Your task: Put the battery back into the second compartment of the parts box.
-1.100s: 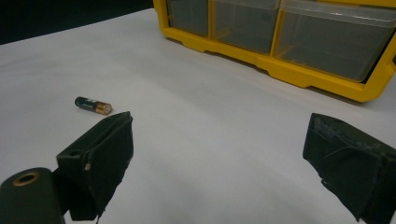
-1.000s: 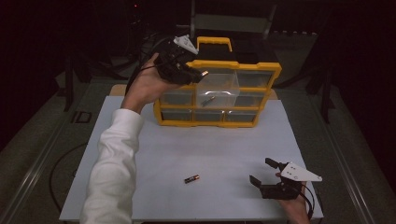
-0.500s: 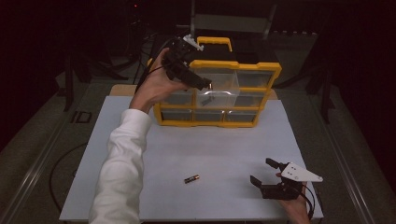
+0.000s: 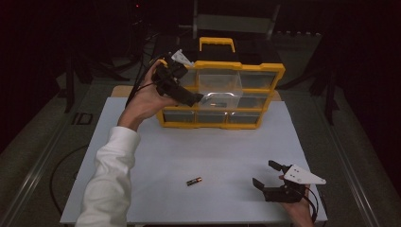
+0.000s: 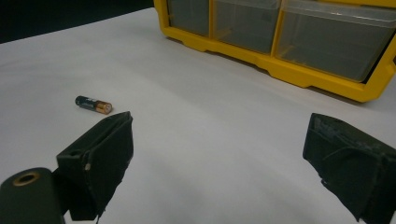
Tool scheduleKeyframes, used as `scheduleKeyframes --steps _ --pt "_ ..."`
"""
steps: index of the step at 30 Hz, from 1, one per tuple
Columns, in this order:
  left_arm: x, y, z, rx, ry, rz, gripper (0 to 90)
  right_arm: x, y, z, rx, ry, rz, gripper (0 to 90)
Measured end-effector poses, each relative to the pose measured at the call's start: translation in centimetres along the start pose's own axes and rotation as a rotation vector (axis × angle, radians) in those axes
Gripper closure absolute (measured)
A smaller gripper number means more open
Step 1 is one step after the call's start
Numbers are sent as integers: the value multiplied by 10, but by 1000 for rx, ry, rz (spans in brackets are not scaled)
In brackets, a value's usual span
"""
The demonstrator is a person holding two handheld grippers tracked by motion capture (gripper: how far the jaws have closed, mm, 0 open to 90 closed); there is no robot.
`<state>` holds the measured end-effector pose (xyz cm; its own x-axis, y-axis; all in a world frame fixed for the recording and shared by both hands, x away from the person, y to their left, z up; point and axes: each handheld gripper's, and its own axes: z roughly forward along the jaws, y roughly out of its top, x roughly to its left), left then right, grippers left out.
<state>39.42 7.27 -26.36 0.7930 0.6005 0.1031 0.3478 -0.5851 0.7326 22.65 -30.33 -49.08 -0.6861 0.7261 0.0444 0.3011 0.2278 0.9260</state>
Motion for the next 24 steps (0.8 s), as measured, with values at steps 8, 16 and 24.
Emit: scheduleKeyframes --steps 8,16,24 --pt "-11 -21 -1 20 -8 38 20 0 0 0 -2 1 -3 85" --pt "-23 -44 8 28 -51 42 21 1 0 0 1 2 -3 85" --pt "-38 -65 25 85 -57 89 23 1 0 0 2 4 -4 85"
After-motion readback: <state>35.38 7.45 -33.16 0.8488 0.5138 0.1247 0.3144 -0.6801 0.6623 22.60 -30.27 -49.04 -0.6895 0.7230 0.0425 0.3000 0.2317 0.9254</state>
